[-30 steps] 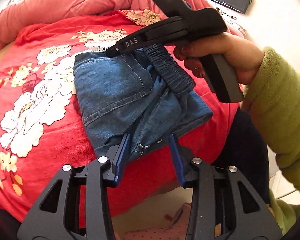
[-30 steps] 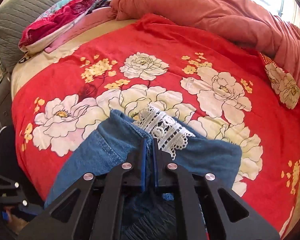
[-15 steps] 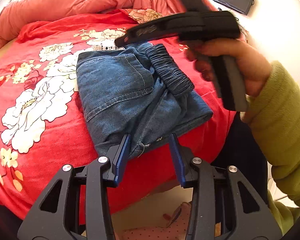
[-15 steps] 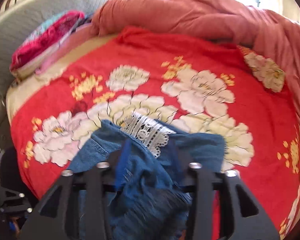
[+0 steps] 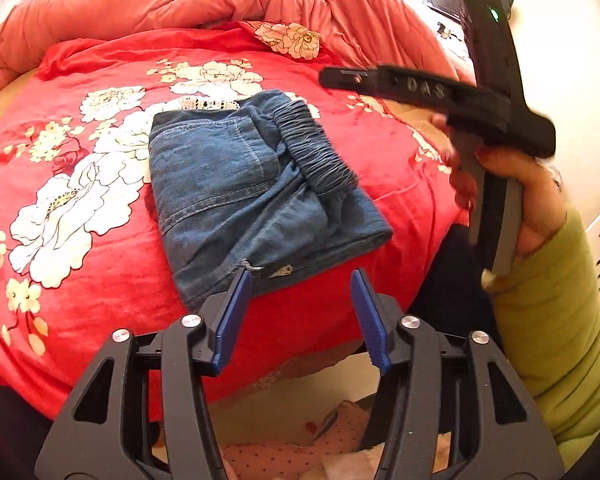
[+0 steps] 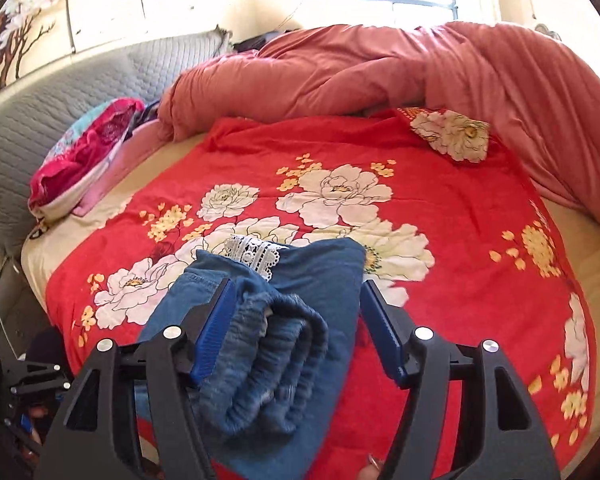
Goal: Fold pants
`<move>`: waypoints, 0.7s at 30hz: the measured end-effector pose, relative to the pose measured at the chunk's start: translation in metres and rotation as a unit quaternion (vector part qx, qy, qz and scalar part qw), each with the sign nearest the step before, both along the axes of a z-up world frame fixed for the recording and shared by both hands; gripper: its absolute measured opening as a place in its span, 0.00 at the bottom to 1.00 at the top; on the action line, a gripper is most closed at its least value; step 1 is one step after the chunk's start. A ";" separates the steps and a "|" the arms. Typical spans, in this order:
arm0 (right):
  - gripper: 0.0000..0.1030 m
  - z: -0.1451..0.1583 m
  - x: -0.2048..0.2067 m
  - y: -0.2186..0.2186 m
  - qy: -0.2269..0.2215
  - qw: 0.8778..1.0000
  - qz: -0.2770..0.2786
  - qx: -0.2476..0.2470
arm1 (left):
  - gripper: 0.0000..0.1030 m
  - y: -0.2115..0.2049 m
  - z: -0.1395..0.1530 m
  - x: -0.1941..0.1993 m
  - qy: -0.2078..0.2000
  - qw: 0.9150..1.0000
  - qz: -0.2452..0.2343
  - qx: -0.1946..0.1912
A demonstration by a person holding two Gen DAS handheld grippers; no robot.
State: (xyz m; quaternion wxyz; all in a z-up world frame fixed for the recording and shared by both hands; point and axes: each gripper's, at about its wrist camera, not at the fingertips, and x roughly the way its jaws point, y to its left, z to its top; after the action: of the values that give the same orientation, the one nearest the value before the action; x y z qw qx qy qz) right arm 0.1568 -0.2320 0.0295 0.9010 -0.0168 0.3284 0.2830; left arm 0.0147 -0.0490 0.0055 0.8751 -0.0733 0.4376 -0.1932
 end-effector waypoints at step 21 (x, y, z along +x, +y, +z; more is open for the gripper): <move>0.85 -0.017 -0.021 -0.051 0.017 0.997 -0.043 0.055 | 0.69 0.003 0.028 0.036 -0.050 0.996 0.058 0.040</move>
State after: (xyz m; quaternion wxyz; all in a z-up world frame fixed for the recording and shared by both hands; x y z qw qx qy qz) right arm 0.1358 -0.2833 0.0123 0.9062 0.0518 0.3277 0.2619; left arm 0.0509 -0.0458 0.0334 0.9078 -0.0540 0.3957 -0.1282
